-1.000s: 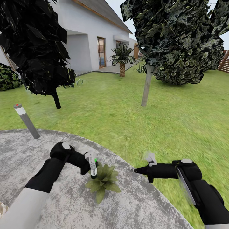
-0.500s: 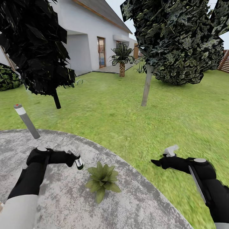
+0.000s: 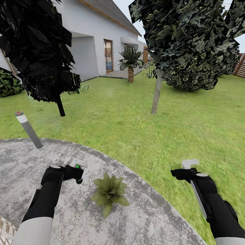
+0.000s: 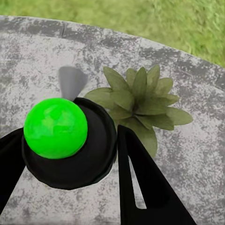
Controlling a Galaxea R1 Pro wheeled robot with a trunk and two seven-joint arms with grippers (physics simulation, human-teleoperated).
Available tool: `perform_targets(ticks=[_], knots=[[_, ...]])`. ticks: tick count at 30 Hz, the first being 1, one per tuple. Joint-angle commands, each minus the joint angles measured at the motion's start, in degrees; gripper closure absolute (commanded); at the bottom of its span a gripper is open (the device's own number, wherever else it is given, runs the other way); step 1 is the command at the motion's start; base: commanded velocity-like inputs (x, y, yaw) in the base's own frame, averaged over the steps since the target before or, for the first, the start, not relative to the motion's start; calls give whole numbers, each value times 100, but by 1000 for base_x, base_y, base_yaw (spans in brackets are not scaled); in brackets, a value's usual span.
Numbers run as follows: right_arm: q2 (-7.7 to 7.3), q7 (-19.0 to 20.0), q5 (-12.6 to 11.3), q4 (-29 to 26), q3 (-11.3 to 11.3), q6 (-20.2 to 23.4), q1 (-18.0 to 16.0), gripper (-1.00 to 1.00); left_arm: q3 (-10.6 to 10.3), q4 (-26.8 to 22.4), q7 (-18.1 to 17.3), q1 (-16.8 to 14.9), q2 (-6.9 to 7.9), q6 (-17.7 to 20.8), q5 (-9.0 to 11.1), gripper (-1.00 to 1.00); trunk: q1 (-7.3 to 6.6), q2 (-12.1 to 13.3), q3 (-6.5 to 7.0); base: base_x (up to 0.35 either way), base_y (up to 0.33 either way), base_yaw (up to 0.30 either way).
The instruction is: Pick up the pesticide atomizer in the garden and spray insectifuge to fully cover both potted plants in the garden.
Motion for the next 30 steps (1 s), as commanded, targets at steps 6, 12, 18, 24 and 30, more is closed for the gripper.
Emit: perform_targets(ticks=[6,12,18,24,30], knots=[[37,6,90,475,13,41,-4,-100,54,-1,-52,-10,-7,1038,-51,100,0,-4,-6,0,0,0],[37,-1,91,497,-20,88,-4,-100,32,1,-63,73,-9,1496,-54,100,0,-4,-6,0,0,0],[34,-1,97,497,-28,884,-4,-100,-107,809,-65,-101,-42,1521,-50,100,0,-4,-6,0,0,0],[29,5,96,493,-31,1324,-4,-100,-132,2850,-65,-443,-36,1529,-59,100,0,-4,-6,0,0,0],[42,7,76,496,-2,1378,-4,-100,-123,3698,-51,-449,-36,1512,-59,100,0,-4,-6,0,0,0]])
